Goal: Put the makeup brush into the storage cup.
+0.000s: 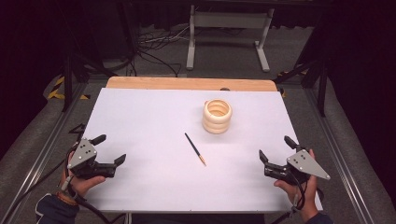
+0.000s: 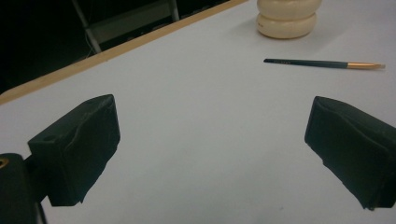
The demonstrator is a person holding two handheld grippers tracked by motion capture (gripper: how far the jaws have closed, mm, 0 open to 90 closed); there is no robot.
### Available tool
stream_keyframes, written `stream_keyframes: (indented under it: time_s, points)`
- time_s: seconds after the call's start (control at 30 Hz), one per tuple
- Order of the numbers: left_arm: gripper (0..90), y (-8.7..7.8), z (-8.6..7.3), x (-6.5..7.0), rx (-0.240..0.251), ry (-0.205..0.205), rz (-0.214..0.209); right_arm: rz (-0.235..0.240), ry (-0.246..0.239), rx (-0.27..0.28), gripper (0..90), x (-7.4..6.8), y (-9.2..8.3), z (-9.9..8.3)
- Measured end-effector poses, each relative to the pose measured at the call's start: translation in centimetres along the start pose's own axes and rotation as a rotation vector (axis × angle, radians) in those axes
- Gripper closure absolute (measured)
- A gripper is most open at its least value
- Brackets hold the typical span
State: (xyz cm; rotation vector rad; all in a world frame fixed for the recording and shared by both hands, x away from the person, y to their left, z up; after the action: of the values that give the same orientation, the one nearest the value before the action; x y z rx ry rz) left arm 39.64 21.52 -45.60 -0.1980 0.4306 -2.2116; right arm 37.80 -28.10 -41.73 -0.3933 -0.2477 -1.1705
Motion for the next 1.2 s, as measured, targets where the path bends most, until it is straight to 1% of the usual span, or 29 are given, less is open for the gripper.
stream_keyframes:
  time_s: [0.07, 0.13, 0.23, 0.3, 0.37, 0.4, 0.53, 0.6, 0.63, 0.73, 0.8, 1.03, 1.13, 1.2]
  points:
    - [4.5, 0.0, 0.2, 0.2, 0.013, 0.004, -0.005, -0.001, -0.003, 0.014, 6.6, -0.1, -0.2, 0.1]
    - [4.7, 0.1, 0.2, 0.3, 0.012, 0.013, -0.003, 0.005, -0.007, 0.017, 6.4, -0.3, -0.3, 0.2]
    - [4.6, 0.0, 0.2, 0.5, 0.011, 0.012, -0.006, 0.005, -0.019, 0.019, 6.4, -0.4, -0.2, 0.4]
    - [4.6, 0.0, 0.1, 0.6, 0.014, 0.004, -0.012, 0.012, -0.022, 0.016, 6.5, -0.6, -0.2, 0.4]
    - [4.7, 0.0, -0.1, 0.6, 0.005, 0.012, -0.012, 0.021, -0.023, 0.009, 6.5, -0.8, 0.0, 0.4]
    - [4.6, 0.0, -0.1, 0.7, 0.002, 0.009, -0.015, 0.032, -0.024, 0.004, 6.5, -1.0, 0.1, 0.4]
    - [4.8, 0.0, -0.2, 0.7, -0.006, 0.011, -0.011, 0.048, -0.031, -0.002, 6.7, -1.4, 0.5, 0.4]
    - [4.8, 0.1, -0.2, 0.8, -0.007, 0.007, -0.011, 0.063, -0.033, -0.006, 6.8, -1.6, 0.6, 0.5]
    - [4.8, 0.1, -0.2, 0.8, -0.008, 0.010, -0.011, 0.063, -0.041, -0.009, 6.8, -1.7, 0.7, 0.5]
    - [4.9, 0.3, -0.1, 1.2, -0.002, 0.002, -0.024, 0.075, -0.043, -0.009, 6.8, -2.0, 0.9, 0.7]
    - [4.9, 0.5, -0.2, 1.7, -0.013, 0.011, -0.040, 0.088, -0.041, -0.010, 6.8, -2.3, 0.9, 0.7]
    - [4.8, 1.0, -0.4, 2.5, -0.034, 0.027, -0.059, 0.110, -0.058, -0.011, 6.8, -3.3, 1.2, 1.0]
    - [4.8, 1.2, -0.6, 2.8, -0.044, 0.026, -0.065, 0.130, -0.064, -0.023, 7.8, -3.7, 1.5, 1.0]
    - [4.8, 1.3, -0.7, 2.9, -0.050, 0.028, -0.070, 0.153, -0.076, -0.028, 9.6, -4.2, 1.7, 1.1]
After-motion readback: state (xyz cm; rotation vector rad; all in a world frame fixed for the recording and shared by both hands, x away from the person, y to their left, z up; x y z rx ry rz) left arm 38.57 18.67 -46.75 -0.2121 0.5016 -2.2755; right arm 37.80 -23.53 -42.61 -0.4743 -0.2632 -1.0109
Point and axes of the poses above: each handheld gripper's, and its own axes: y roughly forward along the jaws, z roughly out of its top, x roughly to its right, the point moved 9 cm from there along y, roughly forward along the jaws, and after that the axes turned 8 degrees about -y, right-handed, at the moved point
